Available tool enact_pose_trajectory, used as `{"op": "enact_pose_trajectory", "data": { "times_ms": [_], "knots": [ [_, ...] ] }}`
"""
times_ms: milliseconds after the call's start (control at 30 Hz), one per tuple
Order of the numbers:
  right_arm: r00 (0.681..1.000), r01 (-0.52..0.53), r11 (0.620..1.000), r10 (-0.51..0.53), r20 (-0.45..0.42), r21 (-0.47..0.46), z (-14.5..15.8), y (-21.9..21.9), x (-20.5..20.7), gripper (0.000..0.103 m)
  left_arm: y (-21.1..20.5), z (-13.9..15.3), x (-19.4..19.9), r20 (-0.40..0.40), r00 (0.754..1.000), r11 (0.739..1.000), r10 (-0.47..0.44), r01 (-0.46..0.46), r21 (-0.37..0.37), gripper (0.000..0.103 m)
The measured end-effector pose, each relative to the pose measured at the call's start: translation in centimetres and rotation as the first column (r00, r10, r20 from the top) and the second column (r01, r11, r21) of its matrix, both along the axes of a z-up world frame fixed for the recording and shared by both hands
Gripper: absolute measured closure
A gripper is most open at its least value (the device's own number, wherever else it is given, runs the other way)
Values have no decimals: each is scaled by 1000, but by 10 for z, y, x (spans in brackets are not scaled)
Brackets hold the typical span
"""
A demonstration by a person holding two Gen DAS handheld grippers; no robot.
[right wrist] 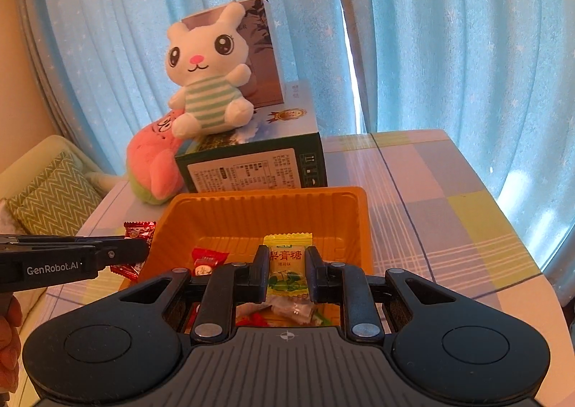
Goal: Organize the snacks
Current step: 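Open left tool over basket while right tool releases the yellow candy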
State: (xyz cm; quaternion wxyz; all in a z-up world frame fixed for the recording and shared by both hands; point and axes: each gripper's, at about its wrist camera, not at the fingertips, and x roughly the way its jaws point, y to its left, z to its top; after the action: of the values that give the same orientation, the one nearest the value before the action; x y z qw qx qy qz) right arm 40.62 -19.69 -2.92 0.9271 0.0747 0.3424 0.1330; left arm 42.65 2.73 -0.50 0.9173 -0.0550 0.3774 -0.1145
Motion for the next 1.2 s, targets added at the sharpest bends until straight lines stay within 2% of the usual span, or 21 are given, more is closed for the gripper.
{"op": "enact_pose_trajectory", "data": {
  "times_ms": [133, 200, 367, 467, 567, 667, 733, 767, 800, 833, 867, 1033, 1200],
  "knots": [
    [1000, 15, 1000, -15, -14, 4, -7, -2, 7, 82, -3, -9, 12, -2, 1000, 1000, -8, 8, -13, 83],
    [1000, 16, 1000, -16, -23, 9, -11, -3, 8, 82, -5, -14, 17, -12, 1000, 1000, -5, 5, -8, 57],
    [999, 19, 1000, -18, -41, 23, -18, -5, 8, 82, 2, -16, 13, 1, 1000, 1000, 9, -9, -10, 52],
    [998, 23, 999, -21, -54, 40, -20, -6, 10, 82, 8, -16, 5, 11, 999, 999, 33, -33, 9, 43],
    [998, 26, 998, -23, -51, 58, -16, -5, 12, 82, 14, -17, -2, 18, 998, 998, 53, -53, 33, 41],
    [999, 17, 995, -12, -45, 97, -11, -2, 15, 82, 18, -18, -10, 30, 997, 996, 72, -73, 48, 30],
    [999, -9, 985, 16, -44, 171, -9, -4, 19, 81, 22, -18, -18, 43, 995, 995, 85, -87, 49, 22],
    [999, -12, 982, 21, -46, 189, -9, -4, 20, 78, 24, -19, -22, 47, 995, 995, 89, -91, 48, 16],
    [999, -2, 982, 10, -41, 190, -7, -5, 20, 56, 25, -20, -25, 48, 995, 994, 92, -95, 53, 12],
    [1000, 15, 983, -10, -24, 185, -5, -5, 17, 23, 26, -22, -28, 50, 994, 994, 95, -98, 58, 11],
    [1000, 28, 982, -29, 1, 186, -3, -7, 13, 17, 27, -23, -32, 50, 994, 993, 97, -100, 61, 10],
    [999, 43, 984, -43, -3, 172, -4, -16, -5, 16, 34, -29, -51, 36, 992, 991, 121, -123, 46, 6],
    [996, 76, 989, -71, -50, 125, -13, -25, -38, 16, 33, -30, -77, 11, 990, 989, 142, -142, 47, 5]
  ]
}}
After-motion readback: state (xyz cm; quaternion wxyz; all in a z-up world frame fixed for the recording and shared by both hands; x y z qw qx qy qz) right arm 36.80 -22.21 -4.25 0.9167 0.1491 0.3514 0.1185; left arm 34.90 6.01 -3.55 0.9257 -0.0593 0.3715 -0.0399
